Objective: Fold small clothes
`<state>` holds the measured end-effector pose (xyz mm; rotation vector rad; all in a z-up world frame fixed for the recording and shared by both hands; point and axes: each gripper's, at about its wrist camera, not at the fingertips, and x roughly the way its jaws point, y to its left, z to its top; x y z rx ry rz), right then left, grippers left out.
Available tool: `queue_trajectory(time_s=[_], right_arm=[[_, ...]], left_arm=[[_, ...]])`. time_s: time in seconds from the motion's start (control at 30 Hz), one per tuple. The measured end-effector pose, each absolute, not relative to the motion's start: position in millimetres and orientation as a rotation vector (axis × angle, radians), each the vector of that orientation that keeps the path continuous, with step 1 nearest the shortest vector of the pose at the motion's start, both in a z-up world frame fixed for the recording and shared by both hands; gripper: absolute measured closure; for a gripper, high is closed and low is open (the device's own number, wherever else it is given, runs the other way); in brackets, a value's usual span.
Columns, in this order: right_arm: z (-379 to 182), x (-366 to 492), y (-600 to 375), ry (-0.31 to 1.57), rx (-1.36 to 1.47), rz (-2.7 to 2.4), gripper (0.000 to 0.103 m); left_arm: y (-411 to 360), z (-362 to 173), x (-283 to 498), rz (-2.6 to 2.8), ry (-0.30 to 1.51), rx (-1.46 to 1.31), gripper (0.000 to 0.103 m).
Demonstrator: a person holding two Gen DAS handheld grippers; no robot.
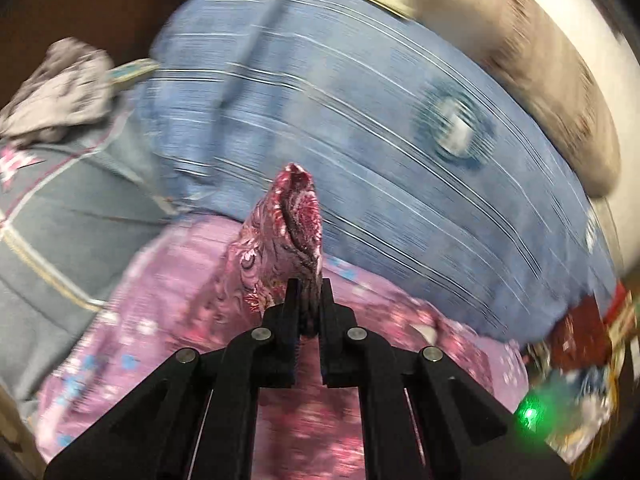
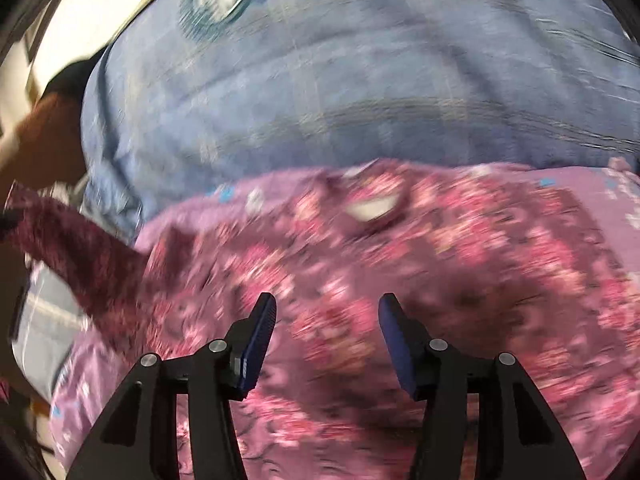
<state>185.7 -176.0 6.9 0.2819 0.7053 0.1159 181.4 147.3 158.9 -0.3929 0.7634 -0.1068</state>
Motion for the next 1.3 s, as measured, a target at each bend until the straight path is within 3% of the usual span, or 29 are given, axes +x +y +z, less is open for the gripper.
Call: queue_trajectory(time_s=[0.23, 0.53, 0.63, 0.7, 0.73, 0.77, 0.8, 0.9, 1.0, 1.1, 1.23, 1.27, 1.3], right_arm=[[4.9, 165.1, -253.1, 0.716, 0.392, 0.026, 0.048], [-27.1, 145.8, -305.8, 0.775, 0.433, -0.033, 0.048], [-24.9, 144.7, -301.1, 0.770, 0.389, -0.026, 0.048], [-19.9, 147.6, -297.8, 0.763, 0.395, -0.005, 0.046], [-16.5, 149.7, -296.4, 0.755, 0.414, 0.014, 0.046], [-13.7, 151.9, -294.5, 0.751, 0.431, 0.029, 0.045], [-10.5, 154.8, -291.2, 0.748, 0.453, 0.054, 0.042], [-2.6, 166.7, -272.5, 0.751, 0.469, 0.133, 0.039], [-2.0, 181.0, -245.5, 0.779, 0.447, 0.198, 0.034], [-11.2, 197.9, -224.0, 0.826, 0.453, 0.192, 0.034], [-21.8, 217.6, -203.4, 0.850, 0.445, 0.163, 0.032], [-22.4, 220.4, -197.1, 0.840, 0.430, 0.160, 0.034], [-21.8, 222.9, -191.8, 0.835, 0.409, 0.165, 0.054]], left_arm=[[26.7, 123.7, 198.8, -0.234, 0.904, -0.320, 0.098], [-90.4, 29.2, 206.9, -0.300, 1.153, -0.161, 0.095], [-83.7, 33.6, 197.4, -0.341, 1.178, -0.167, 0.092], [-55.5, 50.9, 186.1, -0.404, 1.149, -0.265, 0.084], [-36.7, 58.7, 179.3, -0.416, 1.117, -0.322, 0.065], [-15.1, 64.6, 171.6, -0.392, 1.078, -0.375, 0.038], [14.5, 68.4, 163.2, -0.330, 1.023, -0.433, 0.034], [71.3, 58.2, 155.7, -0.223, 0.973, -0.544, 0.033], [107.8, 24.0, 163.6, -0.183, 1.050, -0.677, 0.033], [116.5, -5.2, 167.8, -0.209, 1.125, -0.788, 0.035], [107.0, -6.7, 166.4, -0.230, 1.120, -0.759, 0.034], [106.1, -5.7, 164.7, -0.231, 1.116, -0.752, 0.034], [108.7, -6.0, 166.5, -0.232, 1.117, -0.756, 0.034]])
